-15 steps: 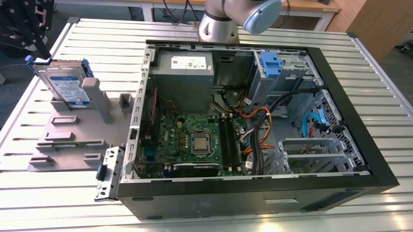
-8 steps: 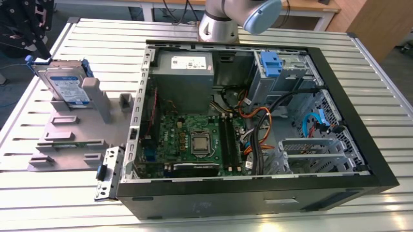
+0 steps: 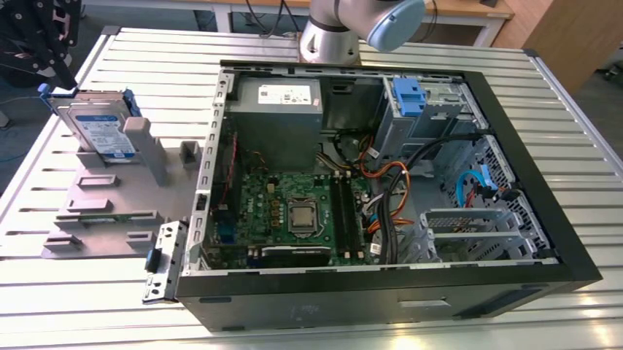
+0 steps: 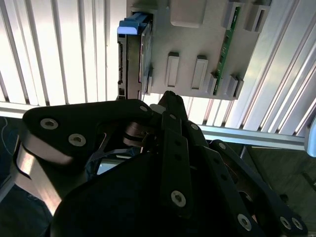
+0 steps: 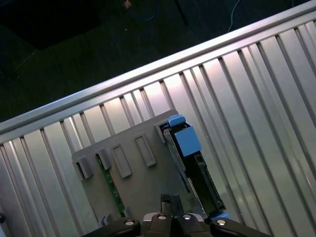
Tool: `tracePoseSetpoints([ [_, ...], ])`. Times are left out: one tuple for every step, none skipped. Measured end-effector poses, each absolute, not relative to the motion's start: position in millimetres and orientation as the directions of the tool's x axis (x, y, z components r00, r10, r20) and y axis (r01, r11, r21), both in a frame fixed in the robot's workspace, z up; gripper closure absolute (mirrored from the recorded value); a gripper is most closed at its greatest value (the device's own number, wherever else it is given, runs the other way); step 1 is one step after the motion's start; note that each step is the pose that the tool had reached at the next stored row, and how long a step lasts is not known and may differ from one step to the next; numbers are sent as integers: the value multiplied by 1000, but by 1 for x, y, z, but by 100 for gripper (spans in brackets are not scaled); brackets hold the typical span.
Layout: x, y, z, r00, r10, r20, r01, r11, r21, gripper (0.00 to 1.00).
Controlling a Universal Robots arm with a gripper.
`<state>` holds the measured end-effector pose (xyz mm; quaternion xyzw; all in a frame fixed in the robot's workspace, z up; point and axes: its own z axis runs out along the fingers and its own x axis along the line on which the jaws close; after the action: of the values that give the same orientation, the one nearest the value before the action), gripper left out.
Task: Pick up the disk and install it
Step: 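Pick up the disk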
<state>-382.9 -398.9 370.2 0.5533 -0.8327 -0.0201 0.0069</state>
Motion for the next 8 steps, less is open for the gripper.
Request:
tracePoseSetpoints([
  [-383,-399,370,-387,-922,-11,-922,386,41,89],
  [-383,-399,370,-386,-922,-11,-922,386,41,89],
  [-383,-399,370,-386,-923,-11,-922,385,41,89],
  [-383,-399,370,-385,-923,-11,-922,384,41,89],
  [-383,-399,370,-384,-923,-11,-923,384,41,89],
  [-383,-399,370,-384,-923,-11,-923,383,41,89],
  [-383,-399,370,-383,-924,-11,-923,382,41,89],
  [-383,-399,370,-383,-924,-11,-923,382,41,89],
])
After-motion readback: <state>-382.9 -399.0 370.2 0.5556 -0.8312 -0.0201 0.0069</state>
